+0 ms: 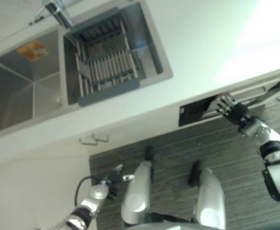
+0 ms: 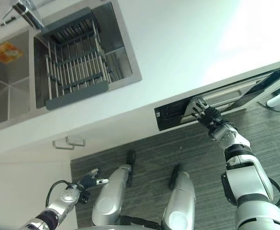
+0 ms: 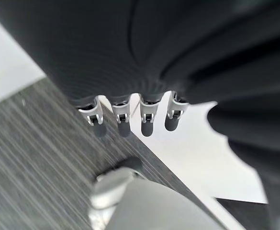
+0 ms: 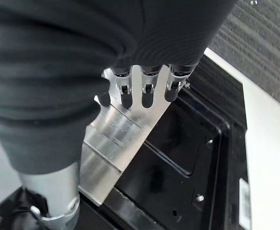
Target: Place the dishes in the dishwasher.
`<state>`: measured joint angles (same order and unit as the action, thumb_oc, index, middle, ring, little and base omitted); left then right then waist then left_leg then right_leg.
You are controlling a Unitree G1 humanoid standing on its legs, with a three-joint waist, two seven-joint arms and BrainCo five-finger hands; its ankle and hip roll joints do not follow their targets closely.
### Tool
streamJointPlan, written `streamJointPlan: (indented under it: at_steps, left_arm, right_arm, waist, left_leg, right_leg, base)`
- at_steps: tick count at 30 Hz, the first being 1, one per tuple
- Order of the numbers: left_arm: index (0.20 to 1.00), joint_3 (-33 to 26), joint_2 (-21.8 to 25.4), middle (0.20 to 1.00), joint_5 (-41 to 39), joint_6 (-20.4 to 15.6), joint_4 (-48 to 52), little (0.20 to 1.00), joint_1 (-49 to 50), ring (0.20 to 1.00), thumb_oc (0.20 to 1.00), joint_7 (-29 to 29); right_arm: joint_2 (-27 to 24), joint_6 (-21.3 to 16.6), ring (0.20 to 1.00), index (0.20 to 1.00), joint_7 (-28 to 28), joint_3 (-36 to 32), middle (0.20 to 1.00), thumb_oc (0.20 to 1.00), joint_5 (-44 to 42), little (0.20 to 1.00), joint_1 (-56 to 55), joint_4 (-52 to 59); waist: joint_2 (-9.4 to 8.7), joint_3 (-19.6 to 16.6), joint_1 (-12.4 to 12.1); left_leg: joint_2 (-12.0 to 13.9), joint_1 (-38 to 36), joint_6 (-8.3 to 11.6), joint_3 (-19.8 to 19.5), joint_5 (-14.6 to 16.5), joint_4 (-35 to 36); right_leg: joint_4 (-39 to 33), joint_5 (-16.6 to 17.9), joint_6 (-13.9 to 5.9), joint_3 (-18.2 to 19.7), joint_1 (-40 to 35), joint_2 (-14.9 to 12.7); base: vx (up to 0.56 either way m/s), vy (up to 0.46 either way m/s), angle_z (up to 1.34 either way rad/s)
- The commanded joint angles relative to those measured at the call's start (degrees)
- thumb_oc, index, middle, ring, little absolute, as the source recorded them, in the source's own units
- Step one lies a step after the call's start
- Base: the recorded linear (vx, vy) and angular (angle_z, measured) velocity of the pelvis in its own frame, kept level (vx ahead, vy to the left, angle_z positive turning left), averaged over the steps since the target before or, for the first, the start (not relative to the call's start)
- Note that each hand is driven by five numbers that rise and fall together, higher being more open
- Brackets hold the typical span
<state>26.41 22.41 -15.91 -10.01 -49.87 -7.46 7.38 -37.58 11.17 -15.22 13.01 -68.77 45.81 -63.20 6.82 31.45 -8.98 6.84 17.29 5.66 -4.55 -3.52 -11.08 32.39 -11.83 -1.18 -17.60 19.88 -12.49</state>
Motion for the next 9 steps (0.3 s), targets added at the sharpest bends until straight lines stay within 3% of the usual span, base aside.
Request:
streamJointPlan:
  at_steps: [1, 3, 6, 9]
  left_arm:
    - [1.000, 0.58, 3.05, 1.000, -2.94, -2.94, 3.49, 1.000, -0.58, 1.000, 1.000, 2.35]
    - [1.000, 0.21, 3.19, 1.000, -4.03, -1.44, 3.83, 1.000, -1.05, 1.000, 1.000, 3.00]
    - [1.000, -0.98, 1.66, 1.000, -7.59, 2.86, 1.62, 1.000, -2.10, 1.000, 1.000, 9.60]
    - [1.000, -1.63, 0.76, 1.000, -6.78, 2.91, 0.72, 1.000, -2.07, 1.000, 1.000, 9.67]
  right_arm:
    - [1.78, -6.84, 1.000, 1.000, -3.76, -2.22, 1.000, 1.000, -6.37, 1.000, 18.38, 5.13]
    - [1.98, -6.90, 1.000, 1.000, -3.80, -2.19, 1.000, 1.000, -6.10, 1.000, 18.47, 4.52]
    - [4.30, -5.46, 1.000, 1.000, -4.06, -2.77, 1.000, 1.000, -6.41, 1.000, 14.81, 3.68]
    - [6.13, -4.89, 1.000, 1.000, -4.12, -3.61, 1.000, 1.000, -6.13, 1.000, 11.12, 3.84]
  waist:
    - [-0.93, -1.66, -4.12]
    - [-1.10, -1.66, -4.37]
    - [-1.60, -1.66, -3.87]
    - [-1.74, -1.67, -3.27]
  left_leg:
    - [-3.51, -1.26, -4.70, 2.87, 2.93, -1.79]
    - [-3.43, -1.01, -4.75, 2.70, 2.88, -1.71]
    - [-2.93, -1.76, -4.55, 2.63, 2.38, -0.65]
    - [-2.60, -2.83, -4.36, 2.85, 2.05, 0.34]
  right_leg:
    - [2.10, -1.50, -1.79, 1.06, -3.47, -0.62]
    - [1.77, -1.32, -1.89, 0.86, -3.46, -0.48]
    - [-0.45, -0.32, -2.32, 0.93, -4.69, -0.01]
    - [-2.10, 0.35, -2.59, 1.10, -5.81, 0.19]
  base:
    - [-0.06, -0.076, 0.07]
    - [-0.06, -0.074, -0.02]
    - [-0.03, -0.041, -0.03]
    - [0.00, 0.000, 0.02]
